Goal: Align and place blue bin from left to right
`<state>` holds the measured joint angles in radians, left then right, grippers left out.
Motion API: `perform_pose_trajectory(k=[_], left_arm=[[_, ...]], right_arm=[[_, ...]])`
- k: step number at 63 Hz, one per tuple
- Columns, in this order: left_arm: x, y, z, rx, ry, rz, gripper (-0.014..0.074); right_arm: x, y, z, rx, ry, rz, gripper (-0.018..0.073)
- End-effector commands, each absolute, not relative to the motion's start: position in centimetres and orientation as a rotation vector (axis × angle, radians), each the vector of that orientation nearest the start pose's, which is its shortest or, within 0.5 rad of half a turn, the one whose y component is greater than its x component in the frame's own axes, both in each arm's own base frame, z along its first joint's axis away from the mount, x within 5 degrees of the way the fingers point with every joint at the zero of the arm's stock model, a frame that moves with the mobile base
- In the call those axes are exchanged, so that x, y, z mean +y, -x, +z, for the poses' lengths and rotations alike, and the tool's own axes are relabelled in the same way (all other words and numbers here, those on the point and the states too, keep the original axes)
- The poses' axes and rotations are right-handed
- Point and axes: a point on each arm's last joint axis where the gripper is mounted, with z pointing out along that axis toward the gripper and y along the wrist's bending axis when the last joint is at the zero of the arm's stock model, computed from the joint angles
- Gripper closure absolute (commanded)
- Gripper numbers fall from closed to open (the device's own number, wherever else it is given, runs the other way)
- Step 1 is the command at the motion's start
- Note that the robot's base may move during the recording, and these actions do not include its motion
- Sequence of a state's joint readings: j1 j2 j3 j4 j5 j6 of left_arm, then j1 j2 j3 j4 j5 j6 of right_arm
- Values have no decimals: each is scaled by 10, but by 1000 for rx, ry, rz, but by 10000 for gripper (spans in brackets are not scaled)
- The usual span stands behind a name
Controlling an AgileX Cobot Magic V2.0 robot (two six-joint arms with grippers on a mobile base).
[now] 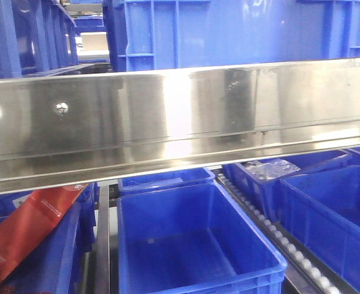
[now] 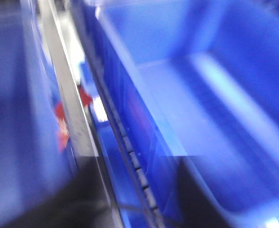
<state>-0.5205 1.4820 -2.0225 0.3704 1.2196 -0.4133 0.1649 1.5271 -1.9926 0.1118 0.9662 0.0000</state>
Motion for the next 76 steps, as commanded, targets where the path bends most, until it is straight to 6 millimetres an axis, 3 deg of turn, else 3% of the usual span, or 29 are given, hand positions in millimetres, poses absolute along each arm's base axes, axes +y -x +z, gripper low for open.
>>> perform_pose_trajectory(k=[1, 7, 16, 30, 43, 58, 76], left_arm=[[-97, -231, 536, 2070, -61, -108, 591], [-82, -207, 537, 2031, -64, -94, 585], [-65, -177, 520, 1987, -95, -96, 587], [-36, -119, 477, 1842, -158, -157, 587], [-10, -68, 430, 1742, -172, -198, 587], [14, -24, 392, 1608, -158, -247, 587], [25, -4, 371, 1527, -145, -257, 587]], right_arm=[[54, -287, 525, 1962, 172, 225, 632], [51, -266, 515, 1970, 186, 215, 632], [45, -224, 488, 1941, 178, 217, 632], [30, -139, 444, 1748, 165, 210, 632], [20, -86, 395, 1670, 167, 192, 632], [13, -52, 354, 1569, 165, 179, 632], [12, -45, 341, 1545, 162, 179, 632]])
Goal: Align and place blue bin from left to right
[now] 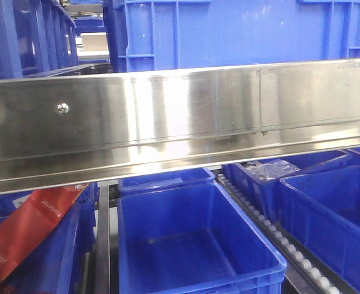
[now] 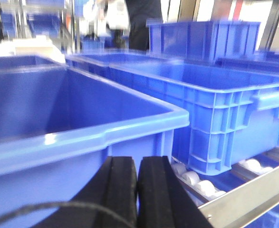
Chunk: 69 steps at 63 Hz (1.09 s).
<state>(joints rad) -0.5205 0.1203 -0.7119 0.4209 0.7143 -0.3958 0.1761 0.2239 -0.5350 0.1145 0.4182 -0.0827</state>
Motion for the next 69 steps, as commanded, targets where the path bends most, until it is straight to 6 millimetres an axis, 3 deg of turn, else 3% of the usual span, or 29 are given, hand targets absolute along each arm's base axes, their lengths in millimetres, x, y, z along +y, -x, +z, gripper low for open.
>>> perform_pose_trajectory(k=[1, 69], left_arm=[[25, -4, 371, 1527, -145, -257, 587], [26, -4, 371, 1523, -145, -249, 587]], right_arm=[[12, -45, 341, 1543, 161, 179, 632], [12, -45, 341, 1544, 162, 179, 632]])
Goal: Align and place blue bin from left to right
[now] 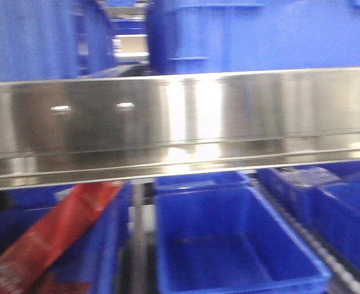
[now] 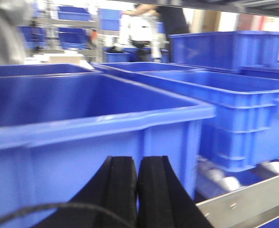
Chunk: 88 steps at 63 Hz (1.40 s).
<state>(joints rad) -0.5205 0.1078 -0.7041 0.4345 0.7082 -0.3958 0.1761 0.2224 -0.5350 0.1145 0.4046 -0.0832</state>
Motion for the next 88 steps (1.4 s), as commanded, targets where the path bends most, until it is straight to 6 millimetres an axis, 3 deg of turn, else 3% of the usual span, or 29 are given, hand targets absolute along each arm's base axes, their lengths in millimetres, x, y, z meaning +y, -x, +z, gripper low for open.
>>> perform_pose_trajectory(k=[1, 65, 72, 80, 88], left_arm=[[26, -4, 371, 1523, -145, -249, 587], [26, -4, 369, 1532, -141, -252, 587], [26, -2, 371, 1510, -116, -188, 587], [20, 0, 357, 1532, -95, -90, 587], [15, -5, 324, 1539, -69, -3, 587]], right_arm=[[12, -45, 341, 1544, 162, 179, 632], [12, -45, 341, 1544, 167, 184, 632], [12, -45, 341, 1544, 167, 184, 632], [12, -45, 341, 1544, 167, 184, 632], [12, -45, 341, 1544, 167, 184, 632]])
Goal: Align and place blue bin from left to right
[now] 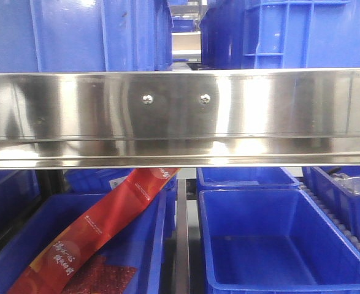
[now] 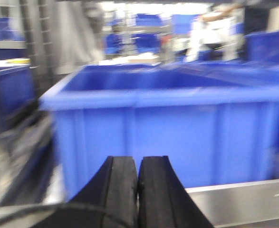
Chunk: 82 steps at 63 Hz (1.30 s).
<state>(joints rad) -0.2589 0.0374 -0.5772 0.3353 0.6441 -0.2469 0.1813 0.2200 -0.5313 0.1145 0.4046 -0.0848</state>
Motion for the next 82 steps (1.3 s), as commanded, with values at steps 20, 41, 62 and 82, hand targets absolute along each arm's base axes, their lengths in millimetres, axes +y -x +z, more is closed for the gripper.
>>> perform_pose_trajectory(k=[20, 41, 62, 82], left_arm=[[0, -50, 241, 1485, -48, 31, 587], [5, -56, 211, 1509, 74, 53, 587], [5, -56, 212, 1493, 77, 57, 587], [5, -56, 212, 1493, 77, 57, 587]], right_arm=[[12, -44, 341, 1544, 167, 184, 632], [12, -44, 341, 1544, 167, 184, 632], [12, -44, 341, 1544, 167, 184, 632], [12, -44, 341, 1544, 167, 184, 632]])
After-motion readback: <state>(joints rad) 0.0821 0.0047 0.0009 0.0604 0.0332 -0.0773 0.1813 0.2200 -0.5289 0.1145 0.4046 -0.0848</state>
